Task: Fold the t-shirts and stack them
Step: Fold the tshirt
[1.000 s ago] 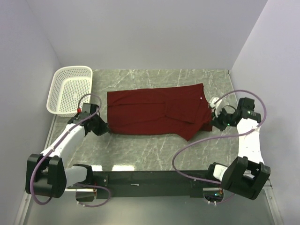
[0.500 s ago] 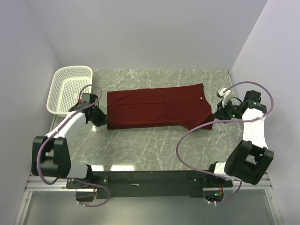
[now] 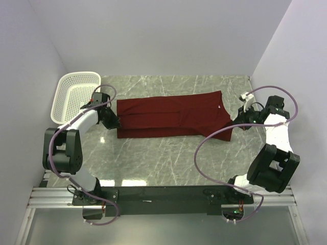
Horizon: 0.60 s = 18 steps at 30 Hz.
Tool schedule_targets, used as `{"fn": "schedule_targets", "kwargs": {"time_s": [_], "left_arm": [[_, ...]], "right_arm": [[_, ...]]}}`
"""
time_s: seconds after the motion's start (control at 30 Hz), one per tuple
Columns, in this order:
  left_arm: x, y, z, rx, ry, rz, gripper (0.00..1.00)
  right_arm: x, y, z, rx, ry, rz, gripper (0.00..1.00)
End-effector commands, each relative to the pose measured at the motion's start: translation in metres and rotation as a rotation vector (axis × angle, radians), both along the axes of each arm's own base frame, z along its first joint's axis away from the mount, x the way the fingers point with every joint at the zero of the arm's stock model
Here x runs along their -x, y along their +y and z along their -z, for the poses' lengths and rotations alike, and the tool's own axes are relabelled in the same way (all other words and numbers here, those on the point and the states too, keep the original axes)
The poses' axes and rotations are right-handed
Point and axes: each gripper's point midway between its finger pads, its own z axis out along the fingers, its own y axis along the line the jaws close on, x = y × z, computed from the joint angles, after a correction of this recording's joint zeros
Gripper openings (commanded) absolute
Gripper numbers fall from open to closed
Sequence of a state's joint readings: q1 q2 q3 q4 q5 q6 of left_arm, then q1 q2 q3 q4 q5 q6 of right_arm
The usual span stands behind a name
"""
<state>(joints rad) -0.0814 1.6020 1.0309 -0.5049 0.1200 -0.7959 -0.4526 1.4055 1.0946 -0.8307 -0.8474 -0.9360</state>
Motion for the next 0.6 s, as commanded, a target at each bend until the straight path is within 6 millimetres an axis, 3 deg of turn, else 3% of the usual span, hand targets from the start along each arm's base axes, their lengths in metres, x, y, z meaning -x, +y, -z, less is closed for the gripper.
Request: {"fn": "schedule_targets", "kwargs": {"time_s": [0.0, 0.57], "left_arm": [[-0.019, 0.002, -0.015, -0.014, -0.060, 0.025, 0.00], [-0.036, 0.001, -0.011, -0.016, -0.057, 0.022, 0.00]], "right_arm": [[-0.017, -0.010, -0.012, 0.009, -0.049, 0.036, 0.00], [-0.027, -0.013, -0.002, -0.004, -0.005, 0.062, 0.00]]}}
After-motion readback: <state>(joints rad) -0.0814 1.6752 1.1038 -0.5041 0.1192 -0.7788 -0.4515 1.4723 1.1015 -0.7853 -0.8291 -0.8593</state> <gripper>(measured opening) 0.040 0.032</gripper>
